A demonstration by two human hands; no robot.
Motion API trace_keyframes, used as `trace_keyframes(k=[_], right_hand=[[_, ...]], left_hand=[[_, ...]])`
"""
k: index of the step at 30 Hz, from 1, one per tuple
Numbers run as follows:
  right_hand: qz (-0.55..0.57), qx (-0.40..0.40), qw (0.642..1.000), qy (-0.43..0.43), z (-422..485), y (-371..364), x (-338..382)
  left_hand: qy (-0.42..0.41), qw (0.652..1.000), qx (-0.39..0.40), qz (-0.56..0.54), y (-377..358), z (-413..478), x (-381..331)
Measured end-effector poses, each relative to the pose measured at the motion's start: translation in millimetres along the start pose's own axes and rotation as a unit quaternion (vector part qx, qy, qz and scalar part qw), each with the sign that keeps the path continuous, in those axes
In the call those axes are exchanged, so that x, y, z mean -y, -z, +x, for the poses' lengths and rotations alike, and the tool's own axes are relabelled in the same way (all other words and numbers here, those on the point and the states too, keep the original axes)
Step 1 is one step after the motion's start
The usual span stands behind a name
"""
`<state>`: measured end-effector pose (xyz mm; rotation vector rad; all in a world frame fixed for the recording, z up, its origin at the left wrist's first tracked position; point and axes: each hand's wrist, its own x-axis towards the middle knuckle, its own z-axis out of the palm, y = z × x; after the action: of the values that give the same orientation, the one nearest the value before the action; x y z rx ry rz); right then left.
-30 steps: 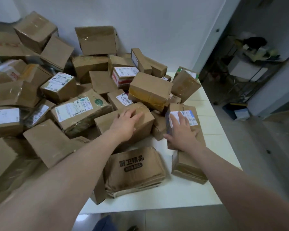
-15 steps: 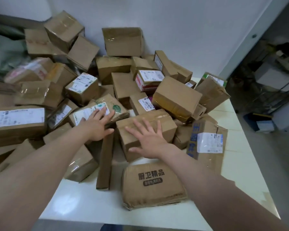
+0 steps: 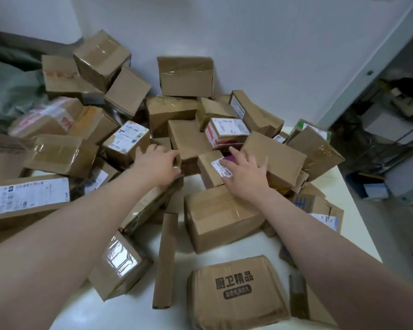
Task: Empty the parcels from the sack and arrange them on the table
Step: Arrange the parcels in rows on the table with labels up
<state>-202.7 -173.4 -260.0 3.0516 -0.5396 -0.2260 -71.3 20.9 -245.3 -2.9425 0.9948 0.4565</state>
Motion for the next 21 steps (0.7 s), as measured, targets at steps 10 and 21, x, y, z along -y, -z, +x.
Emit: trace_keyframes(k=[10,21], right_hand=[[0.009,0.037,0.985,-0.167,23.7,8.6,-49.5],[-0.041,0.065,0.997,0.008,181.0,-16.6,2.1]], left_hand=[[-0.078,0.993,-0.023,-0.089,8.1,107.8,-78.6],[-0.091,0.985,0.149,0.015,-24.6,186.6,3.9]])
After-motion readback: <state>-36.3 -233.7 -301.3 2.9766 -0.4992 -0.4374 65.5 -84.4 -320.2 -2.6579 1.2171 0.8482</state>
